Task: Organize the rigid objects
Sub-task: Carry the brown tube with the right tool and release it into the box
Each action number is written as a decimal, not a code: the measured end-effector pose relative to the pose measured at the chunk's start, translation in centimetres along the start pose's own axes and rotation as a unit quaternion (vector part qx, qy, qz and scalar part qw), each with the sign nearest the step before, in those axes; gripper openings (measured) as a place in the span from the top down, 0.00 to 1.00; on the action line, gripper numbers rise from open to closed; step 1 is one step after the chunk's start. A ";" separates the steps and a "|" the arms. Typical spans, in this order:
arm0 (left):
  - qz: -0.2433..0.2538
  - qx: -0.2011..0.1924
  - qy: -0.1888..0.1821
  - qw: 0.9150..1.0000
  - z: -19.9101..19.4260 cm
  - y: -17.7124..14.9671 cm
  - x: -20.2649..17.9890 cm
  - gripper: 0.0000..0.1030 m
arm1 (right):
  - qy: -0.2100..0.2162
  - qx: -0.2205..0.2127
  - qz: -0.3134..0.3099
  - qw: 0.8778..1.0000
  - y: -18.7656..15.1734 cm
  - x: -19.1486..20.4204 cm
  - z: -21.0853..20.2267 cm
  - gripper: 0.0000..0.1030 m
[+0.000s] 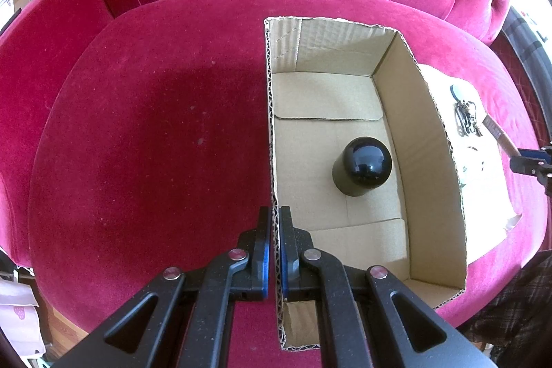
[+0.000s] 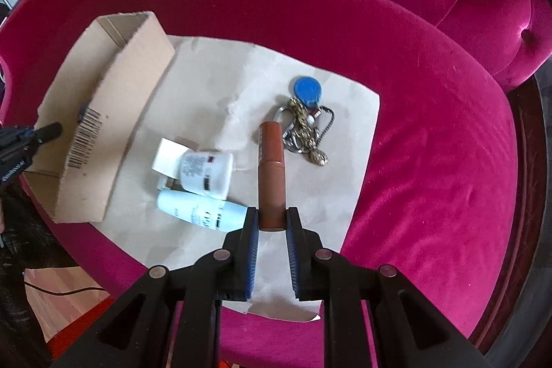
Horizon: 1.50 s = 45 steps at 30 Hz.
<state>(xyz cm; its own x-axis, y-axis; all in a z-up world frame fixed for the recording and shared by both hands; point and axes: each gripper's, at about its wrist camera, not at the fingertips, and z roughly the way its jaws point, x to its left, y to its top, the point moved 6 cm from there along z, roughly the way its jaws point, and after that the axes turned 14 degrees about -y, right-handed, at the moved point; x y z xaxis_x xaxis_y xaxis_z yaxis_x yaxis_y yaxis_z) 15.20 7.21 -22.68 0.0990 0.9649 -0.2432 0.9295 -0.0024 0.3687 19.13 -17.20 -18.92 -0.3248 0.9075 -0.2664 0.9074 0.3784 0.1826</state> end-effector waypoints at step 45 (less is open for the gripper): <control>-0.002 -0.005 -0.006 1.000 -0.6 0.0 0.3 0.96 | 0.087 -0.087 -0.092 0.988 8.0 13.5 -5.0 0.85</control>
<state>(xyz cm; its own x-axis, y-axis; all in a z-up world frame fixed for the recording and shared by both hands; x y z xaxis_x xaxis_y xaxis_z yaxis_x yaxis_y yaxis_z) 15.04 7.64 -22.20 0.0999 0.9616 -0.2556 0.9264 0.0039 0.3766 20.64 -0.99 -16.32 -0.5339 0.8328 -0.1465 0.7744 0.5511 0.3108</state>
